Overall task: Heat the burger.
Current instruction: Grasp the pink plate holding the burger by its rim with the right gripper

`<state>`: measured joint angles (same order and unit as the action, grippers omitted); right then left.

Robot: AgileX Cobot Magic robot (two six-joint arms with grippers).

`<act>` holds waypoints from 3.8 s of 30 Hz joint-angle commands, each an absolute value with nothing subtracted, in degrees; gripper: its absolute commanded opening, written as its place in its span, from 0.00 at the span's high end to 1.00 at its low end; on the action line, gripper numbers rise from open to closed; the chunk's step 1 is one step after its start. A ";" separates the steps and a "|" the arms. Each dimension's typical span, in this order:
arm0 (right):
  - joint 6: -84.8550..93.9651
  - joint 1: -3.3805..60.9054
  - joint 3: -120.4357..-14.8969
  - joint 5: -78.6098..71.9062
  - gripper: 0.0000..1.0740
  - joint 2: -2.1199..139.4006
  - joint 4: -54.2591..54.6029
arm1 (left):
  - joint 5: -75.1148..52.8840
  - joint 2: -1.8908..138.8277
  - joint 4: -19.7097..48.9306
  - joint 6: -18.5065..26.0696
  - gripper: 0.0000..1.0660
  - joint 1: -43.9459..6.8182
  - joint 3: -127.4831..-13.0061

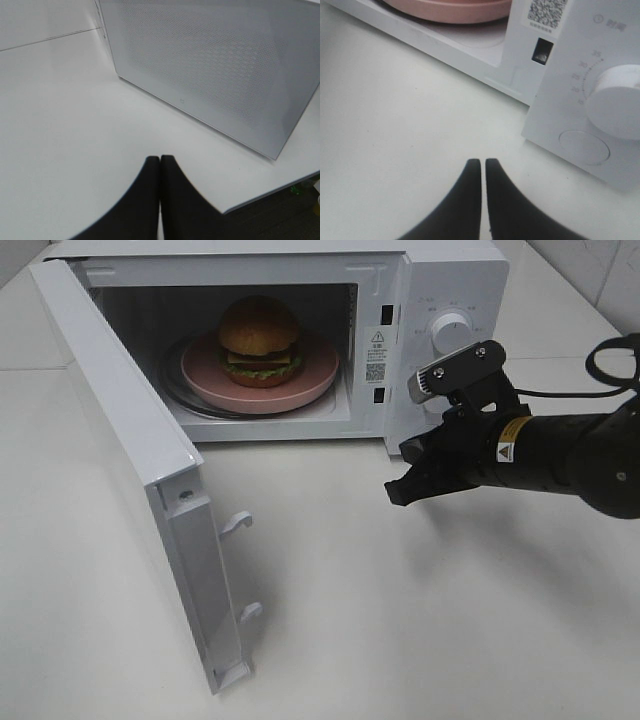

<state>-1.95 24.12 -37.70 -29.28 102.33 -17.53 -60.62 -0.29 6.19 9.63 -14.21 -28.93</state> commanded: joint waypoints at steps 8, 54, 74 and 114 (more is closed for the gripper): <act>-4.93 28.48 -49.79 2.01 0.93 99.81 -18.28 | -59.76 -1.49 6.25 9.28 1.00 -14.04 -28.82; 57.64 36.90 -73.80 22.69 0.40 104.05 15.64 | -59.76 -1.49 6.25 9.28 1.00 -14.04 -28.82; 53.74 42.63 -84.86 20.11 0.41 116.25 -9.63 | -59.76 -1.49 6.30 9.22 1.00 -14.04 -28.82; 35.75 37.24 -88.18 8.19 0.41 123.47 -33.35 | -59.76 -1.49 6.30 9.22 1.00 -14.04 -28.82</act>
<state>36.33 37.93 -87.72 9.51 123.47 -32.89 -60.62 -0.29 6.19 9.57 -14.21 -28.93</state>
